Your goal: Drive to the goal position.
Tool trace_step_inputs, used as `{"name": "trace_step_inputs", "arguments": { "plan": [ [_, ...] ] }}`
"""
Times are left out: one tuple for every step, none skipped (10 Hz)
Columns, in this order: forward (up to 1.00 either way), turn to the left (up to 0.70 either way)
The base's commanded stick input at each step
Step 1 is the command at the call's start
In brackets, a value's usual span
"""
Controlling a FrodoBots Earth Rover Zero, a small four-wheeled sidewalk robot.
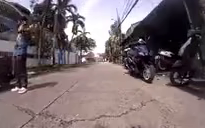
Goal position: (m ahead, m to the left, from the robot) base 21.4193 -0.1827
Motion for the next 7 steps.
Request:
{"name": "trace_step_inputs", "arguments": {
  "plan": [
    [0.70, 0.00],
    [0.70, 0.00],
    [0.70, 0.00],
    [0.70, 0.00],
    [0.70, 0.00],
    [0.70, 0.00],
    [0.70, 0.00]
  ]
}}
